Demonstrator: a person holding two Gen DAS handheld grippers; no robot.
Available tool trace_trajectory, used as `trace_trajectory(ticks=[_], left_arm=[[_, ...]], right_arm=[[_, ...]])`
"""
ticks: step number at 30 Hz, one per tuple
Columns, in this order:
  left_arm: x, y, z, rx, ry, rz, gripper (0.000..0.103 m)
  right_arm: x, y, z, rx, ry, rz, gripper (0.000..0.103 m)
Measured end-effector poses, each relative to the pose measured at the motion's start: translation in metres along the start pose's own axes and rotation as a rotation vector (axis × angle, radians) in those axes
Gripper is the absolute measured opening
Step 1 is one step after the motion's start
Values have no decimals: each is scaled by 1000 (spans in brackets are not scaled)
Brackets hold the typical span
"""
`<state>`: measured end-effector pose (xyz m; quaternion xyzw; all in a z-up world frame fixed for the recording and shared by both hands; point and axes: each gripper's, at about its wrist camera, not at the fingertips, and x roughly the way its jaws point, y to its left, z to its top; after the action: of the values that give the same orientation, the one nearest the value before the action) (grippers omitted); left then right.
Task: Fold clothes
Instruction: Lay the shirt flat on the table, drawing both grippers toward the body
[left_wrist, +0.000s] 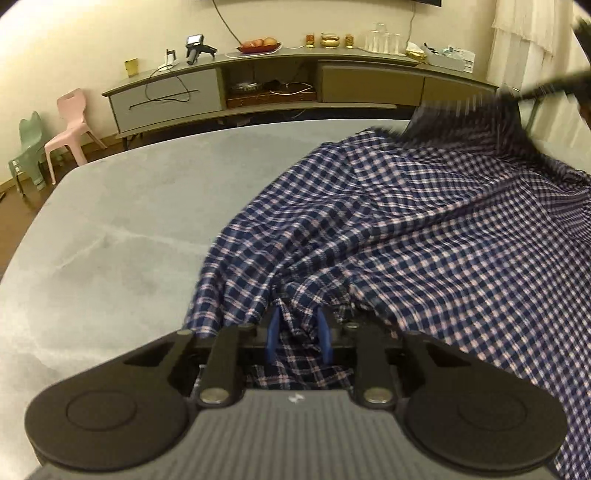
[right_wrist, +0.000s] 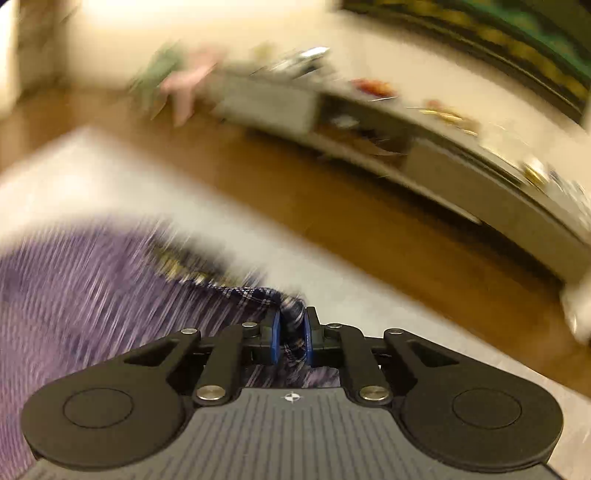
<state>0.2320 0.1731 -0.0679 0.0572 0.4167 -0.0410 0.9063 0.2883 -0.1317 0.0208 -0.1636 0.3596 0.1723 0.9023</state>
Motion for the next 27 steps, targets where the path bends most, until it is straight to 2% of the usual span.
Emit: trace_trajectory(ticks=[2, 3, 5, 7, 11, 14, 15, 16, 17, 18, 19, 20, 21, 23, 24, 26, 27], left_arm=[[0, 1, 1, -1, 1, 22, 23], [-1, 2, 1, -4, 2, 27, 23], [-4, 2, 0, -7, 4, 33, 23], [-7, 0, -1, 9, 4, 25, 23], [-9, -5, -2, 49, 2, 24, 23], [-2, 4, 4, 18, -1, 67, 23], [1, 8, 7, 4, -4, 104, 23], [5, 9, 10, -6, -5, 155, 23], [8, 8, 12, -15, -6, 209, 23], [8, 6, 14, -23, -7, 254, 21], [5, 4, 15, -30, -10, 280, 21], [-2, -1, 15, -33, -20, 281, 21], [-12, -8, 15, -25, -37, 255, 21], [-35, -24, 14, -3, -77, 186, 21], [-46, -34, 13, 9, -90, 126, 21], [-57, -55, 6, 36, -79, 1, 23], [-58, -66, 2, 61, -62, -56, 23]], right_arm=[[-9, -14, -10, 58, -14, -45, 34], [-13, -21, -15, 88, -22, -67, 57], [-21, -35, -25, 146, -36, -112, 60], [-30, -49, -35, 204, -50, -157, 72], [-47, -75, -58, 301, -68, -245, 74], [-56, -68, -120, 150, 64, -303, 72], [-60, -75, -142, 135, 118, -346, 69], [-57, -86, -160, 134, 162, -417, 63], [-55, -96, -179, 133, 202, -503, 61], [-55, -106, -194, 137, 219, -625, 61], [-62, -112, -203, 172, 205, -688, 61], [-76, -114, -208, 244, 164, -700, 61], [-89, -113, -212, 305, 121, -694, 61], [-110, -92, -214, 341, 32, -571, 64], [-115, -76, -217, 304, 12, -502, 70], [-111, -54, -218, 231, 31, -357, 72], [-105, -50, -219, 205, 54, -315, 71]])
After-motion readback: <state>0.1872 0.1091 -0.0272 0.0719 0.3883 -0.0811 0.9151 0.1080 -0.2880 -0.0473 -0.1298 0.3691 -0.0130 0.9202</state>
